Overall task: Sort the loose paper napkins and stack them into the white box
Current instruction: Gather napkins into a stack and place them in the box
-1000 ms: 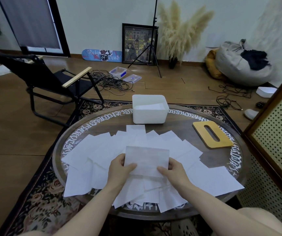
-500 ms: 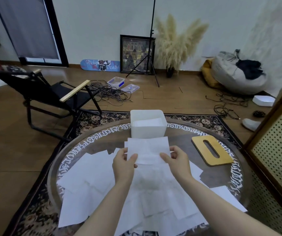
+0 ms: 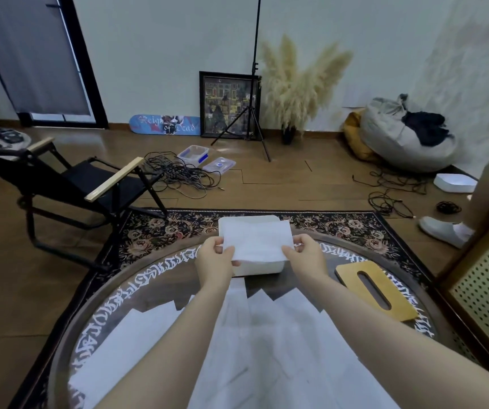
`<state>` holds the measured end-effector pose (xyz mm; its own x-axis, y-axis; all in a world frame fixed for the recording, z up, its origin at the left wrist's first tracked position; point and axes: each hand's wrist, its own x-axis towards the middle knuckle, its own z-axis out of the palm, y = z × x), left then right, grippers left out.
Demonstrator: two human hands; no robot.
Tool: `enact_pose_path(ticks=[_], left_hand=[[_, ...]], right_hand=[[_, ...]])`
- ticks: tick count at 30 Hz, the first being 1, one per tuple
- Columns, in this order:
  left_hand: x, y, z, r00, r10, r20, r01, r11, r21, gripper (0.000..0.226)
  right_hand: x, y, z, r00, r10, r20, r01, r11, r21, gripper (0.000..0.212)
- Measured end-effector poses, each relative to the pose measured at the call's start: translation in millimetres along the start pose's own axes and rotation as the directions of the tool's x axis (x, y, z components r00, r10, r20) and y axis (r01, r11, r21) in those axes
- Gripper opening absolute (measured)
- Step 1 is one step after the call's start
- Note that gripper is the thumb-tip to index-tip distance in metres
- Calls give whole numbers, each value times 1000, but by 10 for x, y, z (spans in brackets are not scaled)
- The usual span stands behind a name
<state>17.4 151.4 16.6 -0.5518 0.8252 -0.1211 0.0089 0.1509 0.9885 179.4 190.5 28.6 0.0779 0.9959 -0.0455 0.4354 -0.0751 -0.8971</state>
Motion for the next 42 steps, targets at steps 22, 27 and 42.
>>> enact_pose_path(ticks=[22, 27, 42], left_hand=[[820, -63, 258, 995, 96, 22, -85, 723, 685, 26], [882, -55, 292, 991, 124, 42, -111, 624, 773, 12], [778, -49, 287, 952, 260, 161, -258, 403, 878, 23]], right_hand=[[819, -17, 352, 996, 36, -84, -66, 918, -390, 18], [875, -9, 387, 996, 32, -87, -70, 873, -482, 20], [797, 34, 324, 969, -244, 39, 200, 680, -705, 26]])
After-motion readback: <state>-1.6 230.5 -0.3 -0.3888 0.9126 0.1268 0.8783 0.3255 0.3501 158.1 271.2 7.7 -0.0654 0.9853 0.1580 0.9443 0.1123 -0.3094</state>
